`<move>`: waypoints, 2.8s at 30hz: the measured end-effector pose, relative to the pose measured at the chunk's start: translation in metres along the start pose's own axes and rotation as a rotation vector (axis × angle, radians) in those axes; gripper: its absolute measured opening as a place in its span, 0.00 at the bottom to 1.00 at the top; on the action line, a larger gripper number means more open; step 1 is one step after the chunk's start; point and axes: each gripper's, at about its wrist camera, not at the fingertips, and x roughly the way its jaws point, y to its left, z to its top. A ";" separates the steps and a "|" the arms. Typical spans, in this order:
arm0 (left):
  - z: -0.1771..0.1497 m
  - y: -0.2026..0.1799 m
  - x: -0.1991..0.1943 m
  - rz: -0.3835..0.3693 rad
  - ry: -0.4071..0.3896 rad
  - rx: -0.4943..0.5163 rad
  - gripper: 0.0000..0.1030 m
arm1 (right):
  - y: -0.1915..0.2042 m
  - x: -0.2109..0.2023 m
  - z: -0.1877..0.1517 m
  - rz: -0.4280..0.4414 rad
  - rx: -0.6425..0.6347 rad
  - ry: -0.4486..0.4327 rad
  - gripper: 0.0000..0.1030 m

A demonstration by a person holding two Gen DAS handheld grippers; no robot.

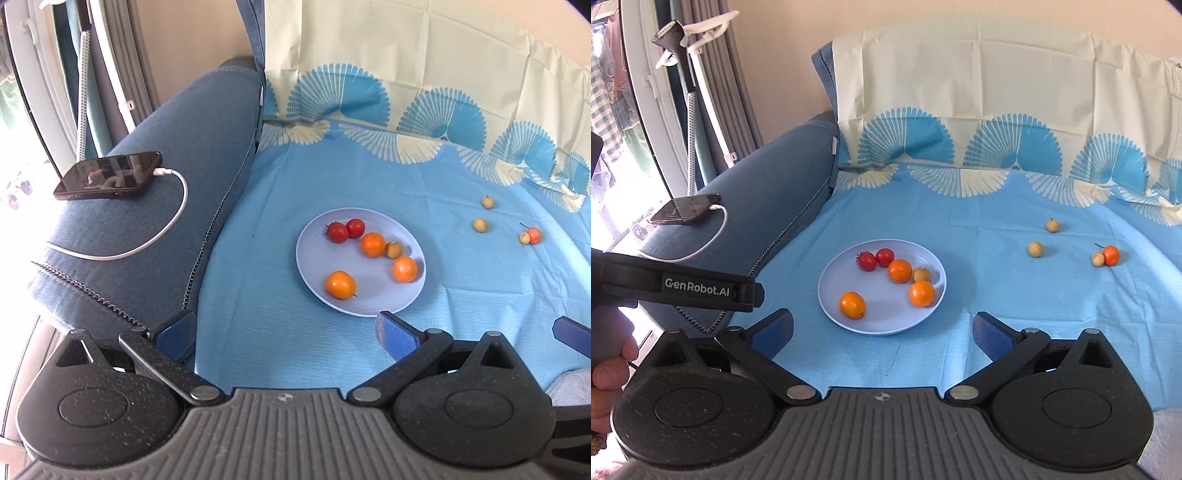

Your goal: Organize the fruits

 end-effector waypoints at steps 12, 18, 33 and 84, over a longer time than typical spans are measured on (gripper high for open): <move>-0.004 -0.001 -0.028 -0.012 -0.058 0.004 1.00 | -0.002 -0.028 -0.003 -0.012 0.012 -0.055 0.99; -0.006 0.000 -0.032 -0.012 -0.062 0.002 1.00 | 0.001 -0.032 -0.004 -0.008 0.004 -0.061 0.99; -0.005 0.001 -0.030 -0.016 -0.062 0.002 1.00 | 0.002 -0.029 -0.005 -0.010 0.003 -0.052 0.99; 0.016 -0.031 -0.013 -0.044 -0.043 0.045 1.00 | -0.033 -0.011 0.002 -0.041 0.101 -0.027 0.99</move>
